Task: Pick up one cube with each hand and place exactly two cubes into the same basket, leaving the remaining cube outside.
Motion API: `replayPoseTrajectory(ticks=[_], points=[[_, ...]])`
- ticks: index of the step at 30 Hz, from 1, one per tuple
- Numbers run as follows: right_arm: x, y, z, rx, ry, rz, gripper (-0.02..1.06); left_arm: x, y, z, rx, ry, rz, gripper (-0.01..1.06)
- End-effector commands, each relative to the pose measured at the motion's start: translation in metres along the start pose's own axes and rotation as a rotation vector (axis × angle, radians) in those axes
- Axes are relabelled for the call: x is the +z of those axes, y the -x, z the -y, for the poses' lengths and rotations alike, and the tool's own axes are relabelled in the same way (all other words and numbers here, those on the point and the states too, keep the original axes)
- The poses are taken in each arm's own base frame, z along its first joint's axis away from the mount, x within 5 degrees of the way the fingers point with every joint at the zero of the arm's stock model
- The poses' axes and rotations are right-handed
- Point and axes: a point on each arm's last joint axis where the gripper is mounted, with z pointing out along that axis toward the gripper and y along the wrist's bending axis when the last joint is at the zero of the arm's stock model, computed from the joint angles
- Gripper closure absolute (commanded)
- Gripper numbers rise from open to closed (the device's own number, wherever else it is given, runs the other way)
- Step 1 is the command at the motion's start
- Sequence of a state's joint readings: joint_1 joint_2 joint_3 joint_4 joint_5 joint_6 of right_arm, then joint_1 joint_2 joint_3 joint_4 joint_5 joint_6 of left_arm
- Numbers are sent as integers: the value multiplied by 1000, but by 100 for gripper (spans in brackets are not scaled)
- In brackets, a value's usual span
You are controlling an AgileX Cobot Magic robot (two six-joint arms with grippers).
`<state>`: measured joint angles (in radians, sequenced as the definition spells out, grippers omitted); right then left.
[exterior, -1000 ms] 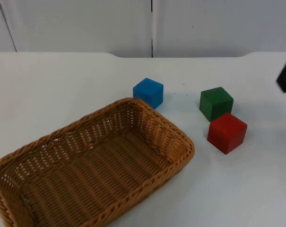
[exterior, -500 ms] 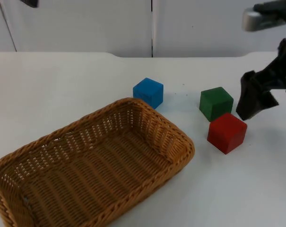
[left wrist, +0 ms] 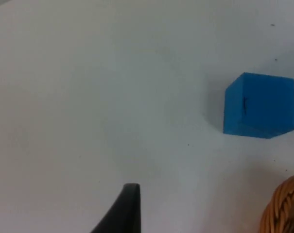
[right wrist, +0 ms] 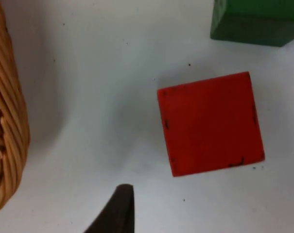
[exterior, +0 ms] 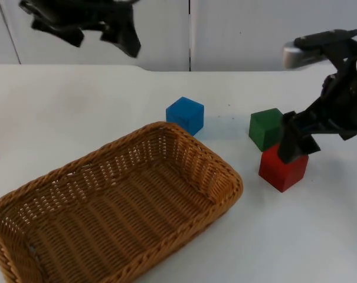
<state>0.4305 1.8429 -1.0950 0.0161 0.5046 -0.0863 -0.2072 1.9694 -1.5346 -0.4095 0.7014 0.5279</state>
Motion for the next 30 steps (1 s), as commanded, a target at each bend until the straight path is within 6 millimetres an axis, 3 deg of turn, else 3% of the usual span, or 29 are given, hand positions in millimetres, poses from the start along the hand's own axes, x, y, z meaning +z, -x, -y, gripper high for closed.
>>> replayPoseTrajectory(ticks=[1, 3, 11, 18, 26, 30], points=[[2, 4, -3, -24, -5, 26, -1, 8, 4, 4, 33, -15, -20, 0], [3, 6, -4, -25, -6, 41, -1, 24, 8, 5, 43, -39, -49, 0], [9, 8, -3, -25, -8, 73, 0, 49, 21, 13, 76, -77, -70, 0], [35, 3, -4, -25, -6, 40, 0, 71, 32, 35, 130, -103, -58, 0], [59, -3, -4, -25, -5, 26, 0, 104, 27, 55, 179, -136, -91, 0], [60, -3, -4, -25, -5, 32, 0, 117, 23, 60, 182, -143, -103, 0]])
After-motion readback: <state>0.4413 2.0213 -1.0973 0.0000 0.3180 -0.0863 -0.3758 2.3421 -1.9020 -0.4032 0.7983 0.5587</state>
